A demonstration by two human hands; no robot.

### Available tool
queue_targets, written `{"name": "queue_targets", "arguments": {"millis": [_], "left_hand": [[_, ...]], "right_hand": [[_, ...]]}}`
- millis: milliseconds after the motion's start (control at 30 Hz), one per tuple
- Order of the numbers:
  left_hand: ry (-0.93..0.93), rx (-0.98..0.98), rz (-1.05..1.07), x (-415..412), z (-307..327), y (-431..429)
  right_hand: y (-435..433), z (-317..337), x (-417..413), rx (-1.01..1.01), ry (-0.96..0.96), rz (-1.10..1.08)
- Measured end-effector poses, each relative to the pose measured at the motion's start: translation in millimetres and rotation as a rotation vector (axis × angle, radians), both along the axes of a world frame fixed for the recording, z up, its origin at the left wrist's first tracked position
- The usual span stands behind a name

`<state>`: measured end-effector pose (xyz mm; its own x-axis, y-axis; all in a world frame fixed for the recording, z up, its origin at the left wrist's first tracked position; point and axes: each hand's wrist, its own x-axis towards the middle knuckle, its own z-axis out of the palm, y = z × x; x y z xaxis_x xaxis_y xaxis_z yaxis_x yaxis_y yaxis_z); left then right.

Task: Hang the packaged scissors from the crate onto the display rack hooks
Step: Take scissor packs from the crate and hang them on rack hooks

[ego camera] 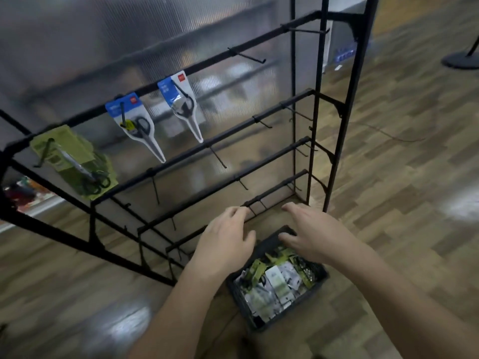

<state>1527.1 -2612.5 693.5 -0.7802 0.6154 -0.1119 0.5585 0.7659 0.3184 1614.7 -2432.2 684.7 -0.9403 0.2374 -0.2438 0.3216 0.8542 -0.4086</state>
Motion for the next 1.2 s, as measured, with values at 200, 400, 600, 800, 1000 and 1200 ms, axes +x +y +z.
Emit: {"name": "queue_targets", "arguments": {"millis": [200, 400, 600, 800, 1000, 1200], "left_hand": [[-0.118, -0.076, -0.017, -26, -52, -12], [-0.260, -0.137, -0.085, -67, -130, -10], [-0.439, -0.265, -0.049, -95, -248, -8], [-0.583, -0.392, 0.110, -108, -444, -4], [-0.725, -0.368, 0.255, -132, -693, 12], [-0.646, -0.279, 0.449, -164, -868, -7]], "right_hand": [[-11, -39, -24, 0.018, -0.142, -0.005], [-8, -98, -53, -0.010, -0.304, -0.101], [4, -231, -72, -0.192, -0.461, -0.179], [15, -443, -87, -0.312, -0.704, -0.040], [21, -687, -119, -0.326, -0.823, 0.030], [-27, -846, -173, -0.559, -0.748, -0.139]]}}
